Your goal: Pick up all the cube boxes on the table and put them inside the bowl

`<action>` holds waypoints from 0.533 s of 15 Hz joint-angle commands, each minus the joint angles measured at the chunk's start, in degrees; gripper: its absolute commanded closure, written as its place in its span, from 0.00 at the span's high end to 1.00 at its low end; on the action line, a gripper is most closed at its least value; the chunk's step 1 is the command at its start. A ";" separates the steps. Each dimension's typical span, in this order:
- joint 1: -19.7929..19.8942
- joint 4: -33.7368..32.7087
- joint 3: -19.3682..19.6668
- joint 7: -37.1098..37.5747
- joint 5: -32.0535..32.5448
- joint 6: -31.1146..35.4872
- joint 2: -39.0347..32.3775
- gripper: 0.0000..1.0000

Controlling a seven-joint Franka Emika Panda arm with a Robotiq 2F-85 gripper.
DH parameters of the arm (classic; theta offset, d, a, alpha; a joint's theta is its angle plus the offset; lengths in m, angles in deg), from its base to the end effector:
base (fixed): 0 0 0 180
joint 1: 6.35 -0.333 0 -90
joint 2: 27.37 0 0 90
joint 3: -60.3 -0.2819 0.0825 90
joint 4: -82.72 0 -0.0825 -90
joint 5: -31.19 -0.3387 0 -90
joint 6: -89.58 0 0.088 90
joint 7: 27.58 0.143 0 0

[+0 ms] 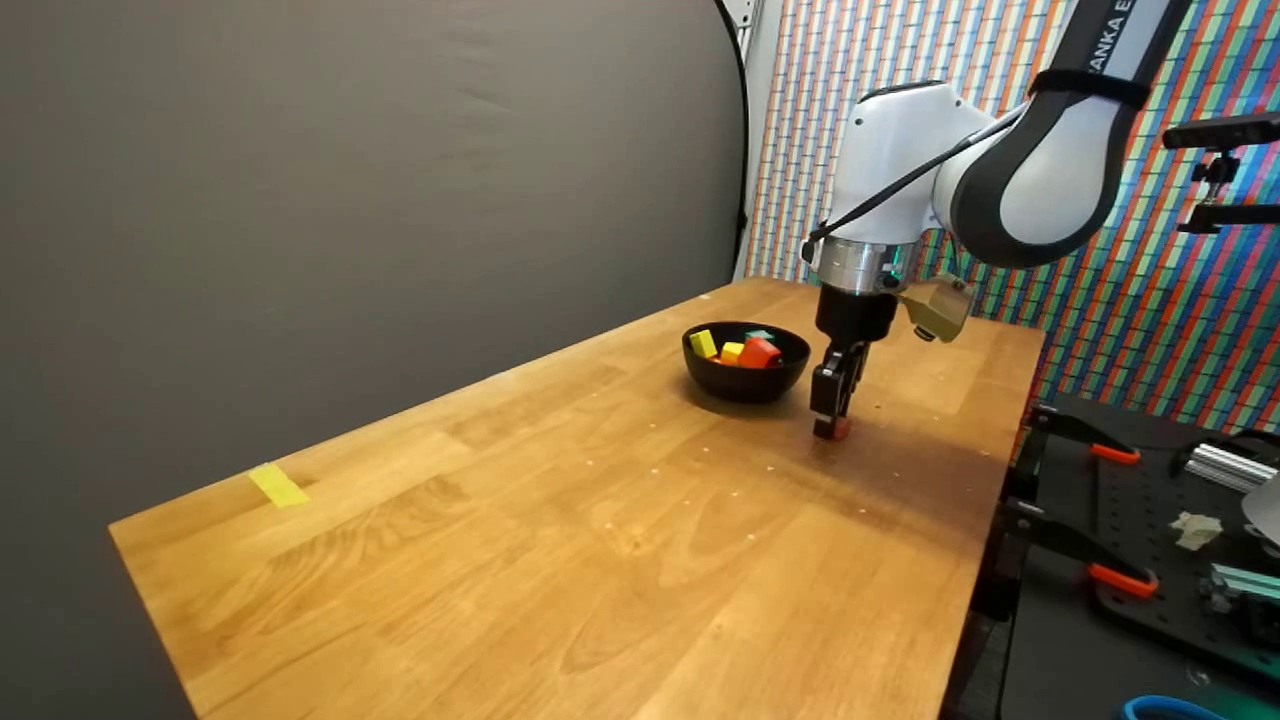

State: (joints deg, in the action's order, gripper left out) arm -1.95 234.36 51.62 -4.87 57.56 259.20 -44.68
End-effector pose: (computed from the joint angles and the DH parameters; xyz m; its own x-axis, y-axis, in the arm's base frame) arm 0.3893 0.0632 0.1205 0.9919 0.1234 0.0313 0.1222 -0.9918 0.0370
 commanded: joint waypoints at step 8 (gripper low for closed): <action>-3.15 4.94 -0.04 1.47 5.36 -3.23 13.33 0.15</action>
State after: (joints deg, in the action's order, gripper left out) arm -2.22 234.55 50.86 -5.29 58.81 258.94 -42.69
